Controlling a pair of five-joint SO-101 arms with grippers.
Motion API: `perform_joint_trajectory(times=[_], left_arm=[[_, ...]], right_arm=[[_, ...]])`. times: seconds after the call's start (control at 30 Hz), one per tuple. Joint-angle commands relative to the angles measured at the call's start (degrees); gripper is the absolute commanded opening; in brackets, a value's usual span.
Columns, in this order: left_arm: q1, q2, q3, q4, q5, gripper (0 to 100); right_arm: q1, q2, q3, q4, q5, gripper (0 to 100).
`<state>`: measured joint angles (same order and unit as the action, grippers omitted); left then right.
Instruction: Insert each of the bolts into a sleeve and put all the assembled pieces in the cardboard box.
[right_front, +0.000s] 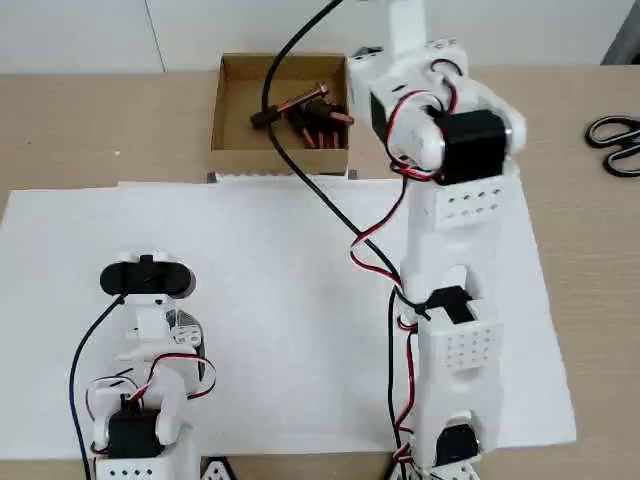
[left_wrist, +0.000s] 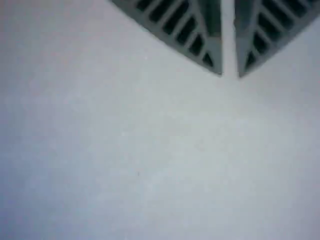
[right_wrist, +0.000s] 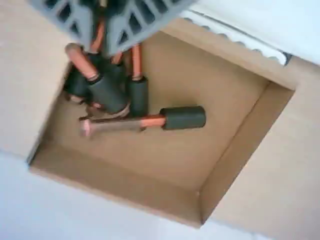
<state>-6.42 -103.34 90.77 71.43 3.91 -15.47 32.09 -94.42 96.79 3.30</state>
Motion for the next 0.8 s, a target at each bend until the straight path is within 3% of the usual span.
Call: perform_joint_trajectory(times=[0.0, 0.2, 0.5, 0.77], left_arm=[[-0.1, -0.4, -0.2, -1.1, -0.3, 1], [-0.1, -0.4, -0.2, -1.1, -0.3, 1], [-0.1, -0.4, -0.2, -1.1, -0.3, 1], [-0.1, -0.4, -0.2, -1.1, -0.3, 1]], right_arm=[[2.3, -5.9, 0.5, 0.5, 0.5, 0.3], [5.0, -20.4, 18.2, 0.4, 0.4, 0.3], [5.1, -46.4, 63.6, -1.2, -5.9, 0.7], [9.6, -65.6, 101.1, -12.2, -11.2, 0.7]])
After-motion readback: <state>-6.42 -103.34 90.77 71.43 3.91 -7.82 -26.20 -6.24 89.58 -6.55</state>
